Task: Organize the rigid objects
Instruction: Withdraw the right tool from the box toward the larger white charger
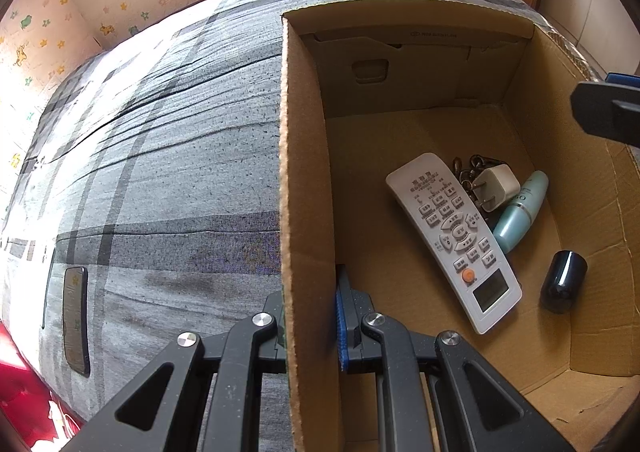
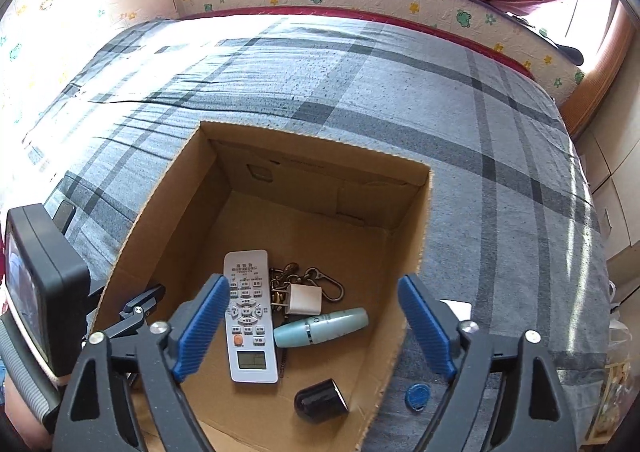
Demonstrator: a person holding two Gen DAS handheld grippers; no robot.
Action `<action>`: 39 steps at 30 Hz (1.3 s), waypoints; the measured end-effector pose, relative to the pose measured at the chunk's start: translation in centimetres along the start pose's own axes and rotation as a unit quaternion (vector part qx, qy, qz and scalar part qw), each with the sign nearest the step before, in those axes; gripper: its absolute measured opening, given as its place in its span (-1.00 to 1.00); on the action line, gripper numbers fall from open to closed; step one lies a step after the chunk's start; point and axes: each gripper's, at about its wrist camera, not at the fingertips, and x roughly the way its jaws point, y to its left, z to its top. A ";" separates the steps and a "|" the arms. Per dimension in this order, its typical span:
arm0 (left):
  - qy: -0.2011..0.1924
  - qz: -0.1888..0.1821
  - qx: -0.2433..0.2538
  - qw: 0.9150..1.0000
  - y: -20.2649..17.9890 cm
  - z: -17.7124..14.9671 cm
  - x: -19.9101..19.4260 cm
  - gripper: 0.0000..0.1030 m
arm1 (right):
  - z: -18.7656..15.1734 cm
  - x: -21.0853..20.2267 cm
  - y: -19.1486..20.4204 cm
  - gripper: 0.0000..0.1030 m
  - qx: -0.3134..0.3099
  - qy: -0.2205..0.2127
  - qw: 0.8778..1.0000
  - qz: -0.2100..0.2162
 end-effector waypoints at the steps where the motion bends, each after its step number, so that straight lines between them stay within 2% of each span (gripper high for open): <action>1: 0.000 0.000 0.000 1.000 0.0 0.0 0.0 -0.72 | 0.0 -0.2 -0.2 0.84 0.001 -0.002 1.000 -0.001; 6: -0.001 0.001 0.000 1.000 -0.1 0.0 0.0 -0.72 | -0.1 -1.3 -1.2 0.99 0.005 -0.013 1.000 -0.005; 23: 0.000 0.001 0.000 1.000 0.0 0.0 0.0 -0.72 | -0.9 -3.6 -6.2 0.99 0.017 -0.026 0.999 -0.040; 30: 0.000 0.002 0.000 1.000 0.0 0.1 0.0 -0.72 | -1.9 -3.2 -9.1 0.99 0.039 -0.021 0.998 -0.053; 39: 0.001 0.005 0.003 1.000 -0.1 0.0 0.1 -0.72 | -4.4 -0.8 -12.2 0.99 0.072 -0.002 0.995 -0.064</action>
